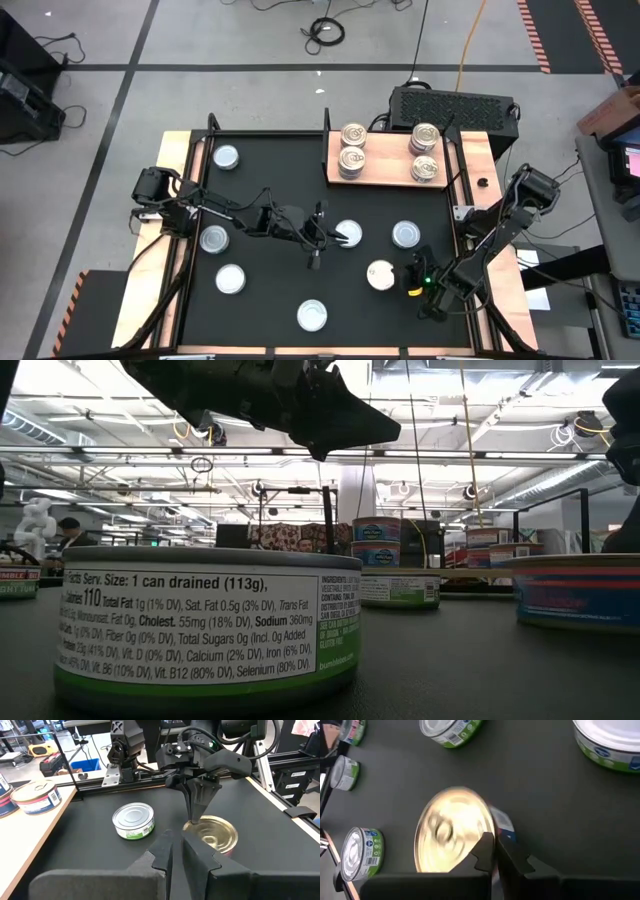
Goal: Stack canned seafood by type on shelf
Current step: Stack the blue-pink tuna can on top of the bottom right blue-pink tuna can on the shelf
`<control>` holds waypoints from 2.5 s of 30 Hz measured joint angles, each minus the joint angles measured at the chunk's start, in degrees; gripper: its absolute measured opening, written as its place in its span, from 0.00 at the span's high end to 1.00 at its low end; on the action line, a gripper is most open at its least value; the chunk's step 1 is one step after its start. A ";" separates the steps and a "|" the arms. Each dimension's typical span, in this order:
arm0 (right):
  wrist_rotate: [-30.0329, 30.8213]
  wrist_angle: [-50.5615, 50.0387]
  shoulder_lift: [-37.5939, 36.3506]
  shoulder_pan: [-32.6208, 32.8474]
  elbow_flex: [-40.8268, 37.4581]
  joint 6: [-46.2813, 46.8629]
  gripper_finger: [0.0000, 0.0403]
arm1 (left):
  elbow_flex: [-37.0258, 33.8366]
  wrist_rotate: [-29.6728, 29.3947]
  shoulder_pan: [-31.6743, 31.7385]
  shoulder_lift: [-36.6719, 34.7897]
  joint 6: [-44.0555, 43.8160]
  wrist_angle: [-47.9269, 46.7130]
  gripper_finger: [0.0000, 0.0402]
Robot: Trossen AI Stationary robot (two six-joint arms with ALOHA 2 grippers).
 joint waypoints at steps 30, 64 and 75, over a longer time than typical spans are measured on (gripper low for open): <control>7.74 -26.11 -25.32 -17.01 -0.15 -11.29 1.00 | 0.00 -0.02 0.00 0.01 0.02 0.03 0.89; 21.46 -41.21 -39.93 -56.58 -0.11 -28.22 1.00 | 0.00 -0.02 0.00 0.01 0.00 -0.04 0.89; 17.85 -35.07 -39.35 -62.12 -0.07 -38.50 1.00 | 0.00 -0.01 -0.01 0.01 0.01 -0.21 0.89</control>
